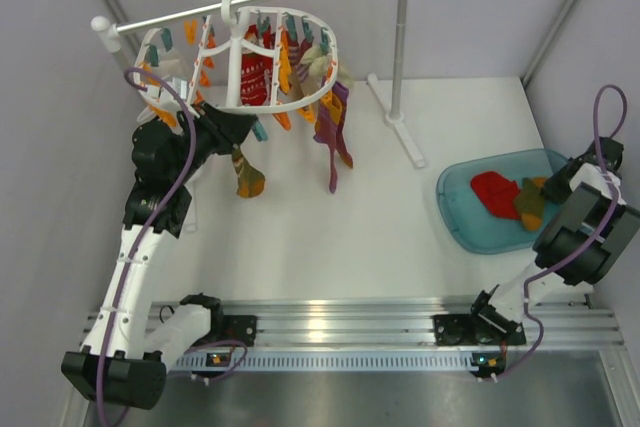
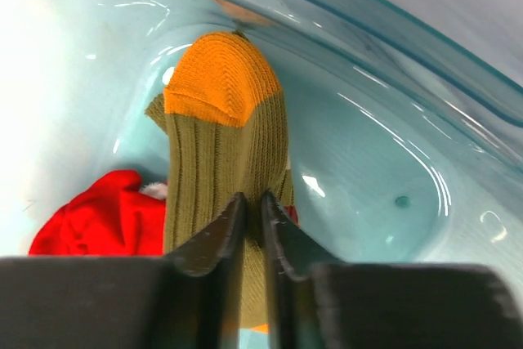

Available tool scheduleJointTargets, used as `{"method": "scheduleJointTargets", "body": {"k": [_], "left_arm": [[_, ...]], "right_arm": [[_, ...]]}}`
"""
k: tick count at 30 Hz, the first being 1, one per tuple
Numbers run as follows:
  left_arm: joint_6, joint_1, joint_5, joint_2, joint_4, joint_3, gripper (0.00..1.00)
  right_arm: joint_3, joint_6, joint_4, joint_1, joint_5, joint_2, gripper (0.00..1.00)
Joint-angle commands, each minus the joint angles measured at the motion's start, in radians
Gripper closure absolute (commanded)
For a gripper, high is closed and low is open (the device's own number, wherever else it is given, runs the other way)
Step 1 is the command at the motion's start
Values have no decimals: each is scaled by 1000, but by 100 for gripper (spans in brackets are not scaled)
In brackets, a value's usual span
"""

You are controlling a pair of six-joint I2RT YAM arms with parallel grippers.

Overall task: Clip the socks to the hanger
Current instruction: Adjust the sock in the bin.

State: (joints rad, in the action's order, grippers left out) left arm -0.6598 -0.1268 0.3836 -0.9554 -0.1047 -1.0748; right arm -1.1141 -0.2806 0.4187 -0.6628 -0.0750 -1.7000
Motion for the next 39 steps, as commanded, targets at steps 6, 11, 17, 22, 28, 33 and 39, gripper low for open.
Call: {"method": "scheduleJointTargets", "body": {"k": [6, 11, 17, 22, 28, 33, 39], "left_arm": [[0, 4, -14, 17, 46, -2, 100], [0, 4, -12, 20, 40, -7, 100], [2, 4, -11, 15, 39, -13, 100], [6, 4, -11, 18, 34, -16, 100], [9, 4, -14, 20, 26, -14, 100], [14, 4, -15, 20, 22, -13, 100], [23, 4, -15, 18, 16, -20, 100]], "right_arm": [[-59, -28, -92, -15, -123, 109, 100], [-46, 93, -98, 67, -233, 270, 100], [-16, 321, -28, 209, -261, 401, 100], [-33, 544, 78, 244, -397, 418, 100], [-125, 983, 429, 252, -637, 376, 100], [-225, 1246, 675, 290, -701, 290, 100], [-320, 1437, 853, 305, -643, 139, 100]]}}
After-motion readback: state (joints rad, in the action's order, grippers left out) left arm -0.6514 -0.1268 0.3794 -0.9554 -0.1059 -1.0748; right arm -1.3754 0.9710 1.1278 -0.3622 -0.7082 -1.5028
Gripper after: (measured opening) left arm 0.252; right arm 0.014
